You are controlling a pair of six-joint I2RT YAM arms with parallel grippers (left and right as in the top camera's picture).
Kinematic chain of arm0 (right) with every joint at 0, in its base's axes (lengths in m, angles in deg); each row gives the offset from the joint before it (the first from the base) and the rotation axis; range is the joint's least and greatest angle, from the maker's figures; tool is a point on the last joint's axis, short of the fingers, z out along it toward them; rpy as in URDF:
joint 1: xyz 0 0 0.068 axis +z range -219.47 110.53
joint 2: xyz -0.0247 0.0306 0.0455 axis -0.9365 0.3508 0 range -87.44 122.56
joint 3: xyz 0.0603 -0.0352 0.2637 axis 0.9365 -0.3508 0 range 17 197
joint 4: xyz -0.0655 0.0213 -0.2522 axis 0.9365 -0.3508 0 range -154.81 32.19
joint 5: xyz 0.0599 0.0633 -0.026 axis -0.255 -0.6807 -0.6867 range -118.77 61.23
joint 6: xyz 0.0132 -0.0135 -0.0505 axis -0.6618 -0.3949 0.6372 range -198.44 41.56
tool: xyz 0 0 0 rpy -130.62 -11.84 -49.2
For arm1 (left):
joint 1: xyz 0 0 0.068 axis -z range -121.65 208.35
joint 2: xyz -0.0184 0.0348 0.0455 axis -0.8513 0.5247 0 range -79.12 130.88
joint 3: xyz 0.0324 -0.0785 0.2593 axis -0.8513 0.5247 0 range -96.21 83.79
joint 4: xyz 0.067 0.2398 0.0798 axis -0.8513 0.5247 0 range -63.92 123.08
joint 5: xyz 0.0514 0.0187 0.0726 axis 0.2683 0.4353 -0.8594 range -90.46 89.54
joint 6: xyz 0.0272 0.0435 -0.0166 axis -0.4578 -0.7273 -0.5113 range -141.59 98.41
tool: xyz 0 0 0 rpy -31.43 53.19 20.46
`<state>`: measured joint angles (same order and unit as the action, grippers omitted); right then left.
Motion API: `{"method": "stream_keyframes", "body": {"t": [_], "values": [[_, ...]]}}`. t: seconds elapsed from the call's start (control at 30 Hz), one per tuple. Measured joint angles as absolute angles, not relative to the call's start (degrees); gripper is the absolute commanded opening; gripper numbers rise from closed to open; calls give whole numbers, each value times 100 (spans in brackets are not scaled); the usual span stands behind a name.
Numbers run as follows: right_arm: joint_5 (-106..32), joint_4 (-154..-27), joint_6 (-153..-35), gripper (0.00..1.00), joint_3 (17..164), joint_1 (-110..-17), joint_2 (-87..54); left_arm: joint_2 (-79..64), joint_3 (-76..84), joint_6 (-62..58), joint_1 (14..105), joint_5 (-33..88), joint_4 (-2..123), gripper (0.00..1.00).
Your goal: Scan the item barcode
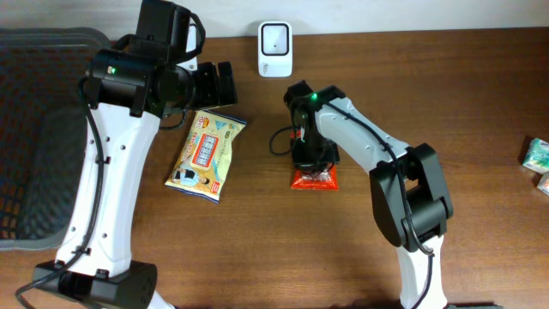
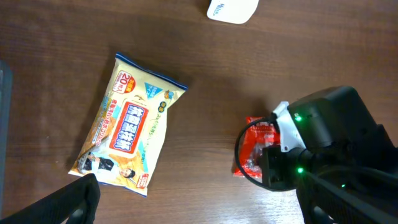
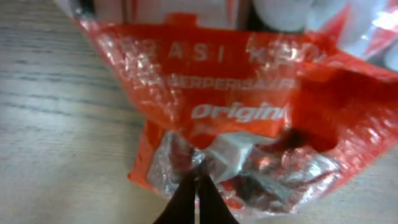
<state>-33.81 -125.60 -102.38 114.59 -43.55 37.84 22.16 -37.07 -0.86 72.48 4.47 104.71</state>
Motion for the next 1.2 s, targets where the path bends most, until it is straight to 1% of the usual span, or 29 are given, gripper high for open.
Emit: {"method": "stream_keyframes", "body": {"t": [0.07, 0.1, 0.17, 0.2, 0.23, 0.3, 0.4, 0.43, 0.47, 0.5, 0.6, 0.67, 0.7, 0.73, 0.77, 0.8, 0.83, 0.93, 1.07, 1.1, 1.2], "values": [[-3267, -12748, -10271, 4, 11474, -4366, 3777, 2216, -3707, -86, 7248, 447, 10471, 99], [-3171, -13093, -10264, 7, 11515, -4417, 3777, 2216, -3707, -86, 7248, 447, 10473, 99], [-3088, -13373, -10214, 13, 11780, -4565, 3777, 2216, -3707, -86, 7248, 444, 10473, 99], [-3055, -13467, -10197, 19, 12014, -4668, 3777, 2216, -3707, -86, 7248, 447, 10464, 99], [-3029, -13461, -10181, 19, 12202, -4760, 3775, 2216, -3707, -86, 7248, 447, 10471, 99], [-3002, -13283, -10157, 20, 12387, -5007, 3757, 2216, -3707, -86, 7248, 447, 10473, 99], [-3158, -12838, -10157, 21, 12151, -5101, 3757, 2216, -3707, -86, 7248, 447, 10471, 99], [-3297, -12739, -10153, 24, 11990, -5066, 3755, 2216, -3707, -86, 7248, 447, 10473, 99], [-3405, -12569, -10157, 25, 11826, -5020, 3755, 2216, -3707, -86, 7248, 447, 10471, 99], [-3485, -12234, -10155, 29, 11636, -4939, 3753, 2216, -3707, -86, 7248, 447, 10475, 99], [-3577, -11509, -10138, 30, 11214, -4688, 3733, 2216, -3707, -86, 7248, 447, 10469, 99], [-3540, -11710, -10133, 35, 11286, -4659, 3731, 2216, -3707, -86, 7248, 447, 10473, 99], [-3433, -12055, -10133, 39, 11439, -4681, 3731, 2216, -3707, -86, 7248, 447, 10473, 99], [-3284, -12451, -10129, 49, 11740, -4747, 3738, 2216, -3707, -86, 7248, 449, 10475, 99], [-3160, -12737, -10096, 74, 12038, -4821, 3736, 2216, -3707, -86, 7248, 447, 10462, 99], [-2957, -13222, -10020, 88, 12654, -4992, 3723, 2216, -3707, -86, 7248, 447, 10469, 99], [-2854, -13489, -9902, 96, 13135, -5138, 3663, 2216, -3707, -86, 7248, 447, 10471, 99], [-3020, -13882, -9377, 100, 13600, -5230, 3576, 2216, -3707, -86, 7248, 447, 10473, 99], [-3291, -13356, -9174, 99, 13314, -4841, 3583, 2216, -3707, -86, 7248, 447, 10471, 99], [-3317, -13137, -9209, 99, 13100, -4618, 3607, 2216, -3707, -86, 7248, 447, 10471, 99], [-3024, -12490, -9808, 99, 12436, -4104, 3659, 2216, -3707, -86, 7248, 444, 10466, 99]]}}
